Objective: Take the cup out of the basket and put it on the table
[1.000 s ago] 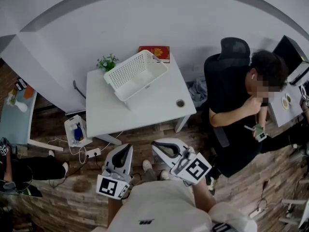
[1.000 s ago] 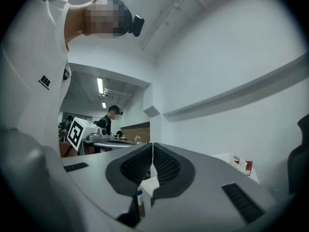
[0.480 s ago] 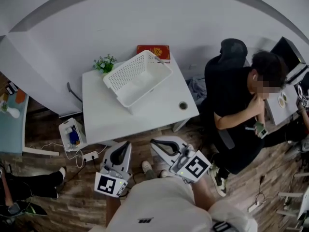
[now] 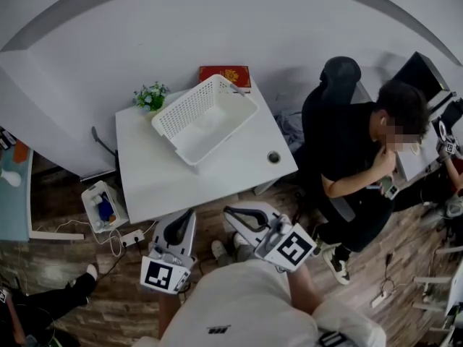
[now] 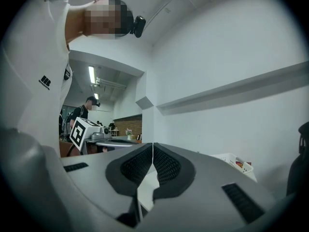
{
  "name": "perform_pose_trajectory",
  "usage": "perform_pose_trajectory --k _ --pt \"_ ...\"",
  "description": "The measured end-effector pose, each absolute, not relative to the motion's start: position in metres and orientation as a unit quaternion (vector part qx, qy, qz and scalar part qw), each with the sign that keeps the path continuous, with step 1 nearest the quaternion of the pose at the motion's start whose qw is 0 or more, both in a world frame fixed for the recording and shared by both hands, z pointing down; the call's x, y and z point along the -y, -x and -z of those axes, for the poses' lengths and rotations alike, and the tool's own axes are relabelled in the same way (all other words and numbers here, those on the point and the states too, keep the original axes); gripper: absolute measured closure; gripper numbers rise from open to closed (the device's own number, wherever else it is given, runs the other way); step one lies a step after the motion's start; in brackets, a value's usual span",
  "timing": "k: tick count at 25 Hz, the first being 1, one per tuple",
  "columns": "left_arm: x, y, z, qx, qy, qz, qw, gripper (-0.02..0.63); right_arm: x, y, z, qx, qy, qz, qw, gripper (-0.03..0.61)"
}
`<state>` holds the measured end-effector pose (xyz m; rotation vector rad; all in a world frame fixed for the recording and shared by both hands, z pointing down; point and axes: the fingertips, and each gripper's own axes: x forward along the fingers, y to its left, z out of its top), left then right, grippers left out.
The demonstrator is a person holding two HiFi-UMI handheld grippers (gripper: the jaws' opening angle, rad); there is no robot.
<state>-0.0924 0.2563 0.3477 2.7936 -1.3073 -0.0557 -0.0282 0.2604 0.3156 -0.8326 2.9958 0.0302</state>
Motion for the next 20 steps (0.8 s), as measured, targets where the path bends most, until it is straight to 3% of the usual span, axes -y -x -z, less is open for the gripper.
perform_pose_trajectory --k 20 --pt "-0.172 0.08 -0.356 0.448 -0.893 -0.004 0.037 0.604 -0.17 0.013 -0.324 -0.97 0.241 0.007 0.036 0.565"
